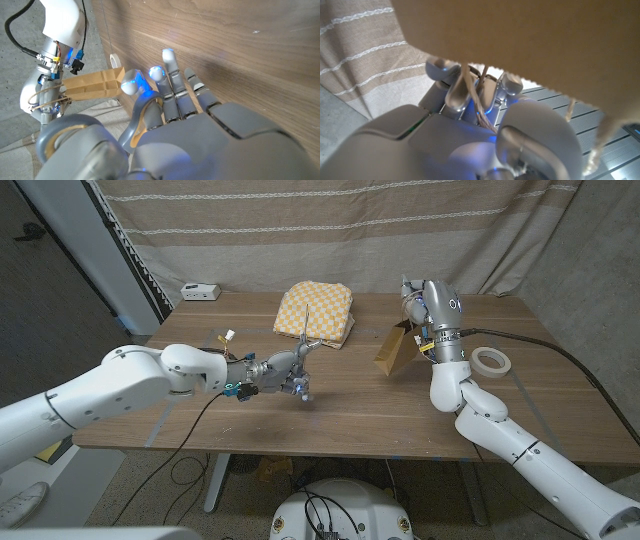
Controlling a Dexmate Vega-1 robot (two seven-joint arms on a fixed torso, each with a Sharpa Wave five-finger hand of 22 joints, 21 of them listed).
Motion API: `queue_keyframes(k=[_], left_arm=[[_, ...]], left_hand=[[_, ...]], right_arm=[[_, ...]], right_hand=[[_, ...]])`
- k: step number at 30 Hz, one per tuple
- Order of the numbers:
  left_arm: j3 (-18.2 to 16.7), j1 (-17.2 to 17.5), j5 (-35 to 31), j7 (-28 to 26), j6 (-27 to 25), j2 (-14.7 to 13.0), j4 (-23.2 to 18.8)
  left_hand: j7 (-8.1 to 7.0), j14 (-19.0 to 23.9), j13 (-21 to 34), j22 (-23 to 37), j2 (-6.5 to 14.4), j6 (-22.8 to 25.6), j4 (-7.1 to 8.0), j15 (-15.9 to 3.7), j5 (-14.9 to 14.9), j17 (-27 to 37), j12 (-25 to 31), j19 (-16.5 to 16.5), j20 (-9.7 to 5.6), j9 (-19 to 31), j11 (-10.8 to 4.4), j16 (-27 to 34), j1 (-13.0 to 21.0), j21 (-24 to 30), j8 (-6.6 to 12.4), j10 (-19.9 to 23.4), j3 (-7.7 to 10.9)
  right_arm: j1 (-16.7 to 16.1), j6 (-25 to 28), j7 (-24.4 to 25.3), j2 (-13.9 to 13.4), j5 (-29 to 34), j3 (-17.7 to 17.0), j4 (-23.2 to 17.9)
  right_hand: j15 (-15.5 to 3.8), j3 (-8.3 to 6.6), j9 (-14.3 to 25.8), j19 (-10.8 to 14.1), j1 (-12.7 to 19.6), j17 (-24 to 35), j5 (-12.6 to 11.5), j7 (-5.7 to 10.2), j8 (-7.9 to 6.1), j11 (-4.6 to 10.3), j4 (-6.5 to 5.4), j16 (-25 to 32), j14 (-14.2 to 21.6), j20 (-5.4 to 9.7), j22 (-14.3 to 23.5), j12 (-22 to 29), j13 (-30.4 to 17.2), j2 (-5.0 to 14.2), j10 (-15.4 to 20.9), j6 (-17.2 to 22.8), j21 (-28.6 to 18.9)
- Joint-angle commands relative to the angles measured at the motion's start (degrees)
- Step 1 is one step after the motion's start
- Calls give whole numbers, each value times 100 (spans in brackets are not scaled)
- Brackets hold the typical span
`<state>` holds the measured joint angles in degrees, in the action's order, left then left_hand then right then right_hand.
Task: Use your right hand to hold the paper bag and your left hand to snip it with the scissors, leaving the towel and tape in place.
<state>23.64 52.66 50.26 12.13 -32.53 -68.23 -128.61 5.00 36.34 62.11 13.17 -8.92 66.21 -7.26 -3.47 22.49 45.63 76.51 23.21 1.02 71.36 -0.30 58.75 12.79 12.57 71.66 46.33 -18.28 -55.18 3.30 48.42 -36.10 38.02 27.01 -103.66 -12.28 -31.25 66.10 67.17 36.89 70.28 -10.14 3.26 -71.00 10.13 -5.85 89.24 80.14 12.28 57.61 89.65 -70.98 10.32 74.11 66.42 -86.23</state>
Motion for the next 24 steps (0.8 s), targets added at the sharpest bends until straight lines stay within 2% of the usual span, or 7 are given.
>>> queue_keyframes(k=[1,13,16,17,21,22,24], left_arm=[[274,-325,-301,226,-109,231,44],[266,-293,-222,99,-212,290,-40],[273,-289,-213,86,-215,308,-37],[284,-298,-213,88,-228,318,-36],[306,-311,-216,90,-230,346,-20],[311,-319,-203,112,-230,356,-9],[325,-330,-220,103,-236,366,-11]], left_hand=[[465,7,12,18,12,444,100,-153,44,-11,10,10,14,2,-52,53,38,29,1895,139,-122],[463,-2,35,18,8,453,95,-169,54,-7,22,17,14,2,-74,99,69,30,1895,144,-126],[462,-13,87,18,10,452,98,-161,57,4,47,13,15,2,-71,115,72,29,1894,125,-127],[461,-17,36,18,13,452,99,-161,61,-9,18,15,15,2,-61,114,76,29,1894,143,-126],[461,-9,142,19,13,451,101,-171,65,-45,76,20,15,2,-77,115,83,31,1894,115,-127],[461,-12,87,19,14,451,102,-166,66,-11,45,24,15,2,-71,140,83,33,1894,130,-127],[461,-11,131,19,14,451,104,-164,67,-39,68,25,14,2,-81,127,83,33,1894,117,-128]], right_arm=[[563,-169,301,136,-15,151,407],[770,270,233,253,122,370,556],[747,707,140,343,229,422,443],[715,927,86,427,229,429,368],[656,1619,-347,554,200,499,75],[660,1703,-393,577,187,524,60],[679,1984,-610,627,157,576,-19]], right_hand=[[16,-51,-34,22,53,3,21,22,-18,-1,-13,33,38,-19,-5,36,-14,-10,38,-32,10],[15,-38,-50,58,28,2,27,46,-64,3,-6,26,25,-22,76,36,-13,-31,42,-81,-51],[16,-29,-272,149,23,-2,21,57,46,1,6,19,22,-20,286,29,-11,-54,25,-77,-189],[16,-9,-212,61,17,-4,18,88,9,-2,16,15,20,-18,239,24,-9,-81,7,-119,-113],[15,113,-487,83,-26,-87,-12,77,178,-12,44,-89,-46,-10,374,7,-7,-168,-86,-258,-135],[13,198,-649,48,-50,-125,-31,85,298,-17,67,-140,-47,-5,327,-3,-7,-231,-158,-385,-65],[8,376,-688,81,-56,-63,-81,88,348,-10,176,-115,-21,-1,336,-11,-8,-473,-270,-671,-29]])
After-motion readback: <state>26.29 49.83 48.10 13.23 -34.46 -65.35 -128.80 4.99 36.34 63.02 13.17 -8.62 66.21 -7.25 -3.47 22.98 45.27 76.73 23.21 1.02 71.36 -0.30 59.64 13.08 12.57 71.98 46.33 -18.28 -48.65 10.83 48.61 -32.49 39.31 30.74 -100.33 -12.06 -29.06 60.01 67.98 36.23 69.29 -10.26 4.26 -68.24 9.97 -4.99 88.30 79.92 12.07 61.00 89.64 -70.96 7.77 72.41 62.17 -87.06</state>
